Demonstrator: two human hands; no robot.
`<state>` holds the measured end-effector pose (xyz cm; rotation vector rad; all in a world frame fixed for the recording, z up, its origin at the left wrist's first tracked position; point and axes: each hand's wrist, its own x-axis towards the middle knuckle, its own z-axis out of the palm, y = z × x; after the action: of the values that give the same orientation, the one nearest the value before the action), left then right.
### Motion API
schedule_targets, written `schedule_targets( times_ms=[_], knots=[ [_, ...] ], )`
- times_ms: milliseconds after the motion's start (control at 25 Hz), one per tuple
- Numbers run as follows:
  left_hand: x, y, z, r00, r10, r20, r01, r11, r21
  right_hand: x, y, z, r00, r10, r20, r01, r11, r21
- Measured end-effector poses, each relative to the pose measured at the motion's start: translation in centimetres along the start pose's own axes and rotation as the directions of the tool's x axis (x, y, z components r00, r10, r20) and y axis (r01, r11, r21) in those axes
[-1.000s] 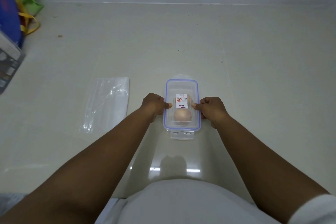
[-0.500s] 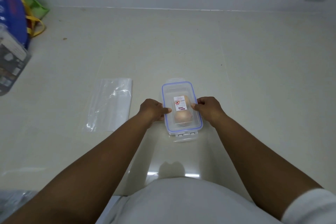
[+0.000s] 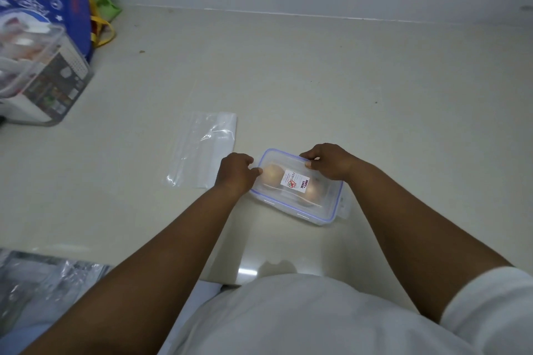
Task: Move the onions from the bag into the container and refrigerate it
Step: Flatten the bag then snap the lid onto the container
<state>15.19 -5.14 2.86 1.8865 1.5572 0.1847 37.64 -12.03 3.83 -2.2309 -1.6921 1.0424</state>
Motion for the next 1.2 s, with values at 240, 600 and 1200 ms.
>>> schedule_targets(
  times_ms=[240, 600, 1200],
  knots=[
    [-1.4, -1.0, -0.1, 0.996, -0.072, 0.045, 0.073, 0.997, -0.024, -2.8, -0.3, 3.0, 0.914, 0.077, -0.399, -0.082, 0.997, 0.006],
    [-3.4, 0.5, 1.2, 0.986, -0.111, 0.128, 0.1, 0.991, 0.087, -11.1, 3.6, 6.3, 0.783, 0.464, -0.413, -0.381, 0.884, 0.271],
    [-1.4, -0.6, 0.6, 0.936, -0.213, 0.279, 0.277, 0.936, -0.216, -9.2, 2.9, 6.4, 0.645, 0.71, -0.282, -0.279, 0.562, 0.779]
  ],
)
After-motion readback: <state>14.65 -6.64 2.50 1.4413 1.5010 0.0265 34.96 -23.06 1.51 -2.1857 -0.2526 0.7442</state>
